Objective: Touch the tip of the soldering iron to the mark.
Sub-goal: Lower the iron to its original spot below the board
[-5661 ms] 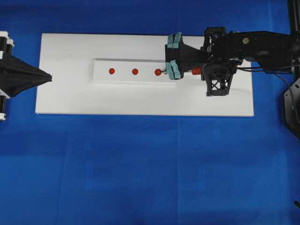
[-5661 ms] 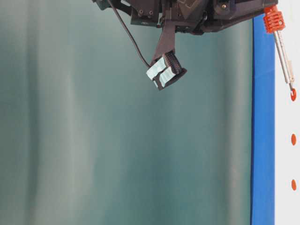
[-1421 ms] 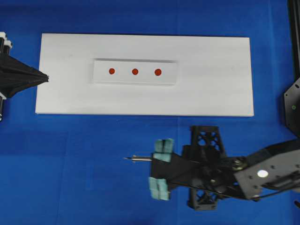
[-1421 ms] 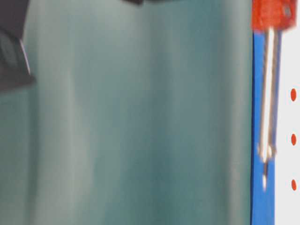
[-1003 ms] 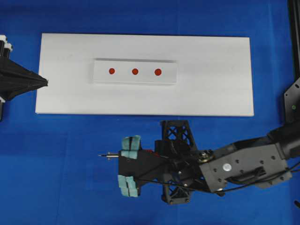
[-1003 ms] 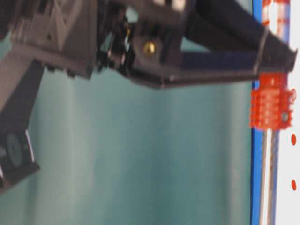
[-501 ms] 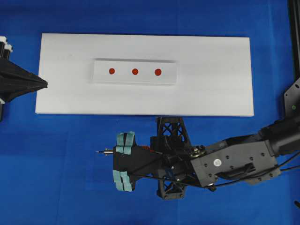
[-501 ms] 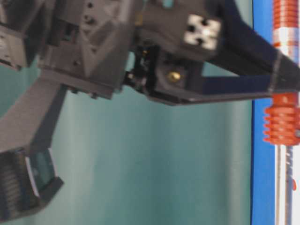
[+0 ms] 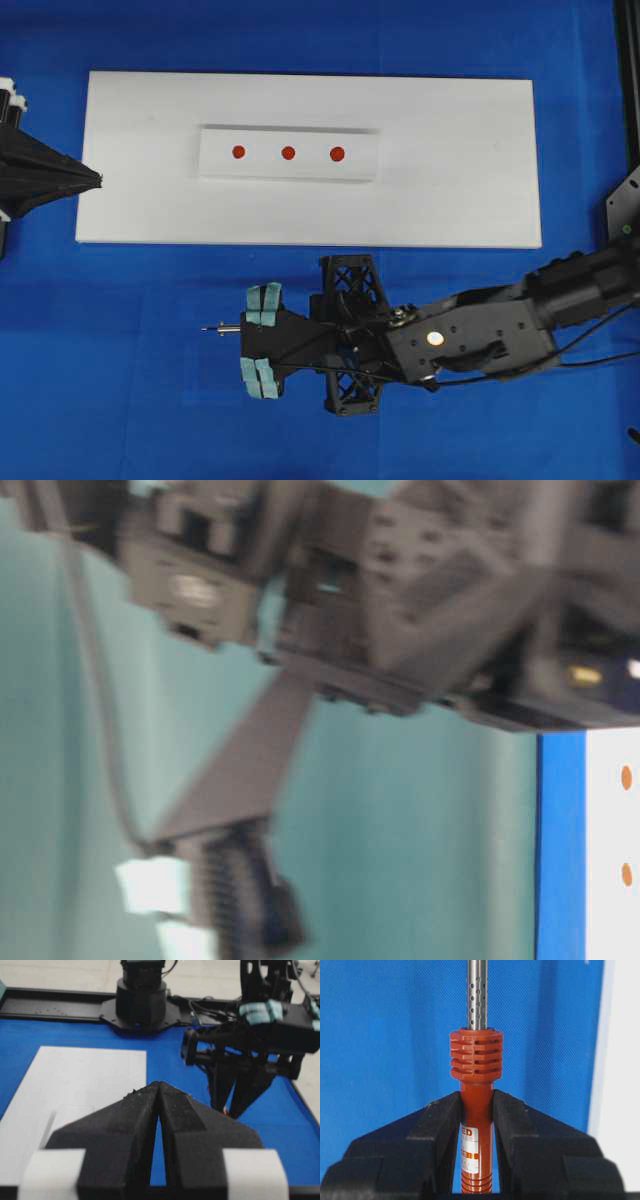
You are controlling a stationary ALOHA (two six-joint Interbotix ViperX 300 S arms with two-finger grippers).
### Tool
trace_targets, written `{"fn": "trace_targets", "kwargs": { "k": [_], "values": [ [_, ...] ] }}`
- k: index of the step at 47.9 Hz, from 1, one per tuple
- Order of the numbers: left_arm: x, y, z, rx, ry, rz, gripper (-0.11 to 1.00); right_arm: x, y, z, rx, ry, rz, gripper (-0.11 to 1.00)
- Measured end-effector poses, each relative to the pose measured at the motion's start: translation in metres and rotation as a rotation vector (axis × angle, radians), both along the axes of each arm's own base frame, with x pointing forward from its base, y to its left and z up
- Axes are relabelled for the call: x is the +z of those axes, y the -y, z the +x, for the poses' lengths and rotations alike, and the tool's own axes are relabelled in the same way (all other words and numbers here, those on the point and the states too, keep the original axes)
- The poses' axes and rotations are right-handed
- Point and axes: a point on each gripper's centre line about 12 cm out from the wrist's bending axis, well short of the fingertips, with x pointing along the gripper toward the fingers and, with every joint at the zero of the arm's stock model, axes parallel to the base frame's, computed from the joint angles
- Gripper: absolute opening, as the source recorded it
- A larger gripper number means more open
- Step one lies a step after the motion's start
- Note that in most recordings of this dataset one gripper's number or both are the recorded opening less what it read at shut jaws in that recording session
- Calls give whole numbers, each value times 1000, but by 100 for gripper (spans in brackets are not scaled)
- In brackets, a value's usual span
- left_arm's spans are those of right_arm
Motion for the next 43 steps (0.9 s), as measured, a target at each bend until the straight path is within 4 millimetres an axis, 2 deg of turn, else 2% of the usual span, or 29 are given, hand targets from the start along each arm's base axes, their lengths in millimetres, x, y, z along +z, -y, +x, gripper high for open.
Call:
{"fn": "trace_targets", "kwargs": {
  "k": [6,29,43],
  "values": [
    [-1,0,0,0,-2,0,0,-17,0,3,11,7,10,7],
    [-2,0,0,0,-5,0,0,-59,5,1,20,18,47,7],
    [-1,0,0,0,-3,2,0,-61,3,5,38,53,63,7]
  ]
}}
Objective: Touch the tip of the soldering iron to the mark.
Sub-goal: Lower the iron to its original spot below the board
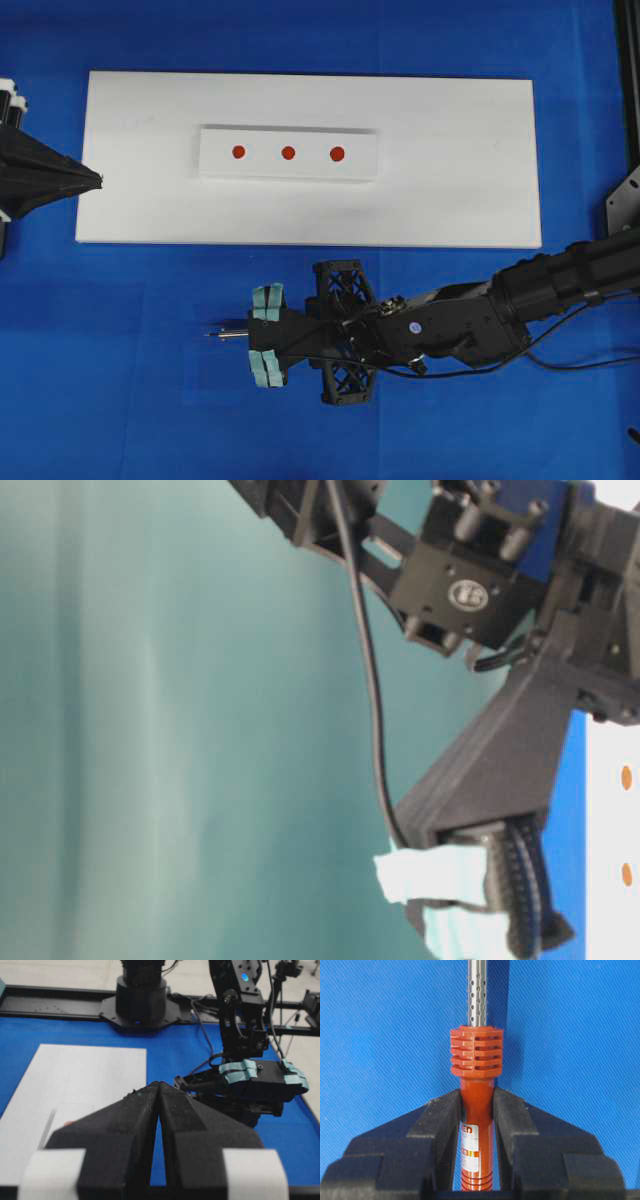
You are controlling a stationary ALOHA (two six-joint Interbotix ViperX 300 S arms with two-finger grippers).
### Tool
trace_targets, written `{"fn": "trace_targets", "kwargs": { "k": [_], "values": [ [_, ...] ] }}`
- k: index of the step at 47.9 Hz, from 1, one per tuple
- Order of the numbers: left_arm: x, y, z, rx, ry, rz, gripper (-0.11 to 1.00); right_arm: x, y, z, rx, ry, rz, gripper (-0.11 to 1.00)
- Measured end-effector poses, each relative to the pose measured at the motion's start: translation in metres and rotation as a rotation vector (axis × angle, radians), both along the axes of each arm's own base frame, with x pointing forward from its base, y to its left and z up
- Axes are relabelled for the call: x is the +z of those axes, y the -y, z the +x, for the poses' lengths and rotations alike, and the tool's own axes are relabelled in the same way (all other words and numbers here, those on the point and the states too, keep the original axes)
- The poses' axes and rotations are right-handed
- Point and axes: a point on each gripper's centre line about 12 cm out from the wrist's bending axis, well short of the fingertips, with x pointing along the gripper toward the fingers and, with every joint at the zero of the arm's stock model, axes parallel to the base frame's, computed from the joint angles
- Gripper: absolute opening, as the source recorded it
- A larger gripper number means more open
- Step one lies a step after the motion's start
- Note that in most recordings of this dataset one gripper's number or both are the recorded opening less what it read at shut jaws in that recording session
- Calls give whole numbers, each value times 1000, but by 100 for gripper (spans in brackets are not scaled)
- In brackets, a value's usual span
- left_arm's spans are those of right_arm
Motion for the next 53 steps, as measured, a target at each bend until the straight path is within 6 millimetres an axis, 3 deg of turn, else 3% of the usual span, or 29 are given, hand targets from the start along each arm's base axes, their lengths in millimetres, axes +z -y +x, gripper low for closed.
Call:
{"fn": "trace_targets", "kwargs": {
  "k": [30,35,40,45,47,53],
  "values": [
    [0,0,0,0,0,-2,0,-1,-1,1,-3,14,15,9],
    [0,0,0,-2,0,-2,0,-1,-1,1,-4,13,15,31],
    [0,0,0,0,0,0,0,-1,-1,1,-4,13,15,65],
    [0,0,0,-2,0,-2,0,-1,-1,1,-2,12,13,91],
    [0,0,0,0,0,-2,0,-1,0,1,-4,10,13,94],
    [0,0,0,0,-3,-4,0,-1,-1,1,-2,13,13,89]
  ]
}}
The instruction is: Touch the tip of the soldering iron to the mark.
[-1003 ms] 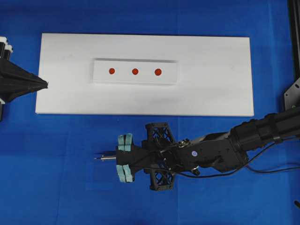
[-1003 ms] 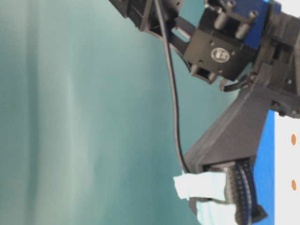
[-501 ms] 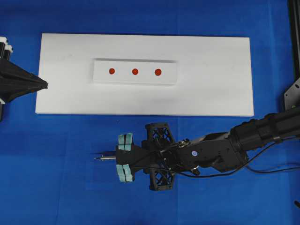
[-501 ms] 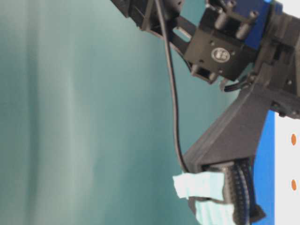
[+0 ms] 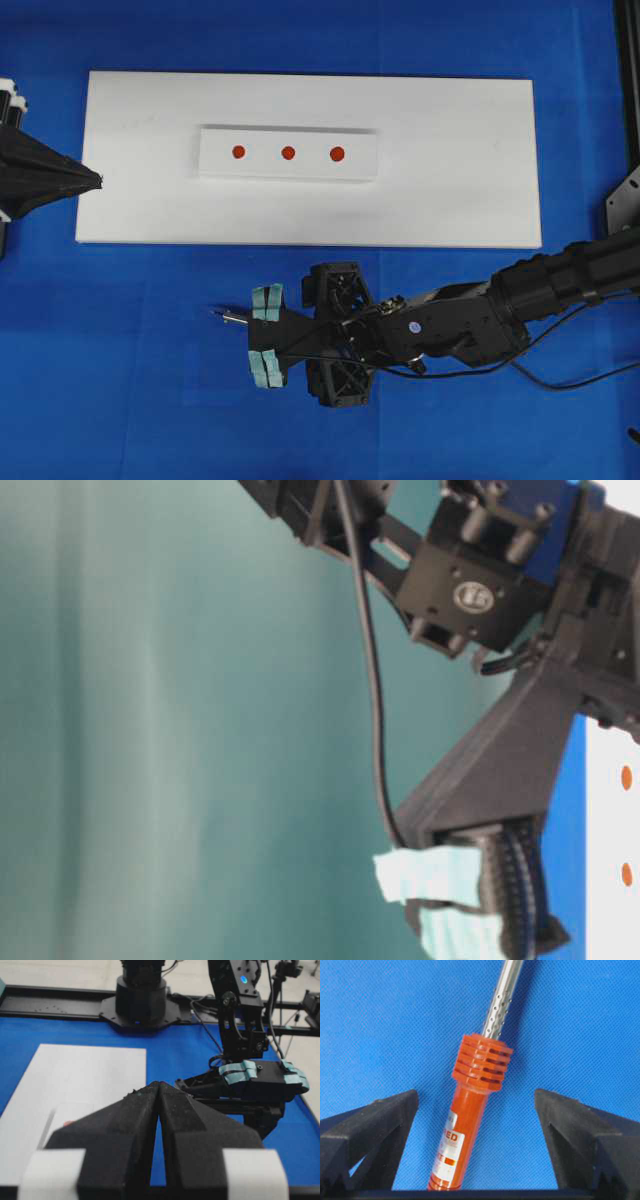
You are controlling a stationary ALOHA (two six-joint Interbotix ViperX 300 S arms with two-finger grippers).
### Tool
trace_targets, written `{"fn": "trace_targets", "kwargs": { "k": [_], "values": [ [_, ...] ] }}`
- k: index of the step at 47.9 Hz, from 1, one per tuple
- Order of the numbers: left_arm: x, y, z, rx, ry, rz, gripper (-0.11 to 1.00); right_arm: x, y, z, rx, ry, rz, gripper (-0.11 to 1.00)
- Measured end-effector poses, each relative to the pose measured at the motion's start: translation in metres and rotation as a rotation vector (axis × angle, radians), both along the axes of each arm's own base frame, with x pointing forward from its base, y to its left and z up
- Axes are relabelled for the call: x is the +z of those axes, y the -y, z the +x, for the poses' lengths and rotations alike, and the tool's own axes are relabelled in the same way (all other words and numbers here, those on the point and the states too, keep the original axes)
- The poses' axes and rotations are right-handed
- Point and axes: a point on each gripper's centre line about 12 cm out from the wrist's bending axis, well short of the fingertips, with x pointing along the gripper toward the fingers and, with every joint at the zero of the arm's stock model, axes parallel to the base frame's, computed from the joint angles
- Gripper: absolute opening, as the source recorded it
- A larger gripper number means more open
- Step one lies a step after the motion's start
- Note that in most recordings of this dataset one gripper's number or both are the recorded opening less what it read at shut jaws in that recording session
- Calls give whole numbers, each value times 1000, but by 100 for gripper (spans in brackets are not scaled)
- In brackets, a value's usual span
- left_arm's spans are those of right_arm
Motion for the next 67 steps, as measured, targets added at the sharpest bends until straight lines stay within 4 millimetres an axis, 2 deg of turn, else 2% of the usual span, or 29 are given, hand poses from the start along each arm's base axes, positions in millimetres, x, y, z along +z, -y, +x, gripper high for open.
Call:
{"fn": "trace_targets", "kwargs": {
  "k": [7,30,35,45,48,61,67],
  "values": [
    [0,0,0,0,3,0,0,10,1,-2,-7,0,-3,91],
    [1,0,0,0,5,-2,0,131,15,-33,-47,99,-9,91],
    [1,0,0,0,5,0,0,139,16,-35,-50,111,-7,91],
    [1,0,0,0,5,0,0,139,23,-34,-42,115,-45,90],
    [1,0,0,-2,5,0,0,140,33,-31,-56,121,-61,90],
    [1,0,0,0,4,-6,0,143,113,-22,-147,115,-142,90],
    [1,0,0,-2,4,-11,0,145,135,-20,-173,127,-155,90]
  ]
}}
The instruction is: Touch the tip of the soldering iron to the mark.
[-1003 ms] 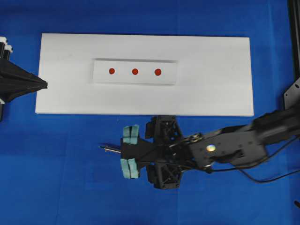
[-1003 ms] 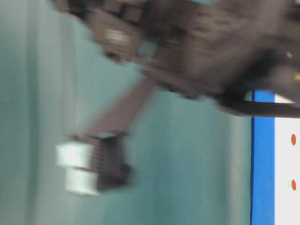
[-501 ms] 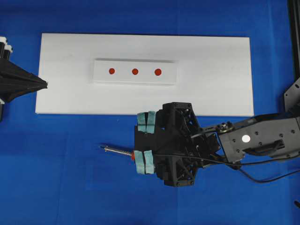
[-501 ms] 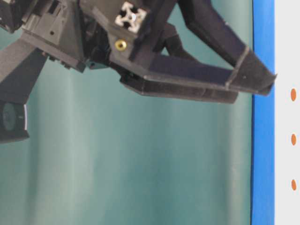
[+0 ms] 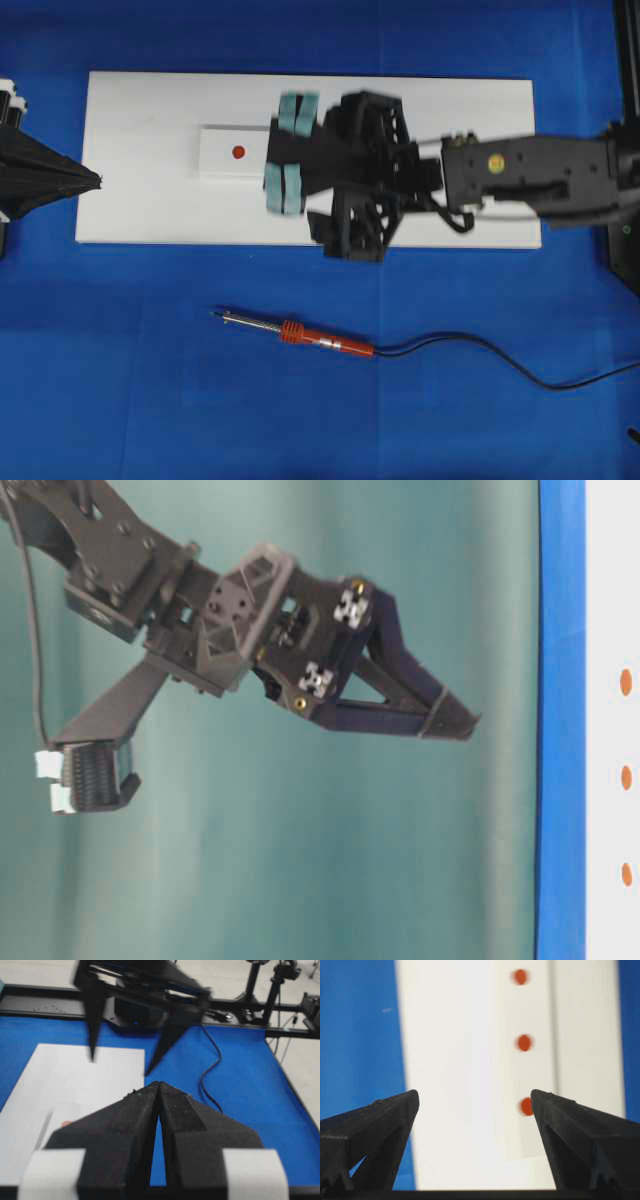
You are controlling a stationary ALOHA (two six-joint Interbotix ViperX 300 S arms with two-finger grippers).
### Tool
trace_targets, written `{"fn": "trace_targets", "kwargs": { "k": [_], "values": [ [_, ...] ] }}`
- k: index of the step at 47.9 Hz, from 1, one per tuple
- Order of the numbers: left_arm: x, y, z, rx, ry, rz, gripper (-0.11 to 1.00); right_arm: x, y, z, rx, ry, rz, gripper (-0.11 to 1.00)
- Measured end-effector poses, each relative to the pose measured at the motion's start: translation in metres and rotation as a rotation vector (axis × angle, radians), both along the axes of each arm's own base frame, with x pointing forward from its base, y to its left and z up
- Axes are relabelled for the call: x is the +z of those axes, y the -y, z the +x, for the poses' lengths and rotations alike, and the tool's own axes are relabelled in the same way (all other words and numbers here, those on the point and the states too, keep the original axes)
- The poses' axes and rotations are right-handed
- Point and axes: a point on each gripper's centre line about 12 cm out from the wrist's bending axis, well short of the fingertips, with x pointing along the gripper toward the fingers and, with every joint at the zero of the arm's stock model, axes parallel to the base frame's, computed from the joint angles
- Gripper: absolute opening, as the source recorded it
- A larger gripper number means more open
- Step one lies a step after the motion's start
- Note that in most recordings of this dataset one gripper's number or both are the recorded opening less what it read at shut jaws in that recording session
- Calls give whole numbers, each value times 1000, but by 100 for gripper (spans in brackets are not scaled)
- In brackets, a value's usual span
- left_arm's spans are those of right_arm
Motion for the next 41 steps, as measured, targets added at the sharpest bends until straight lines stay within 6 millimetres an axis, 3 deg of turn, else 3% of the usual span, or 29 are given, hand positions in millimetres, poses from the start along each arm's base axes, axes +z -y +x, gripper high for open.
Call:
{"fn": "trace_targets", "kwargs": {
  "k": [10,19,29,41],
  "values": [
    [0,0,0,2,0,0,0,4,3,-2,1,12,-2,90],
    [0,0,0,0,0,0,0,22,4,-27,-5,39,-1,90],
    [0,0,0,0,2,0,0,44,6,-72,-2,109,5,90],
    [0,0,0,2,0,0,0,65,7,-142,13,252,18,90]
  ]
}}
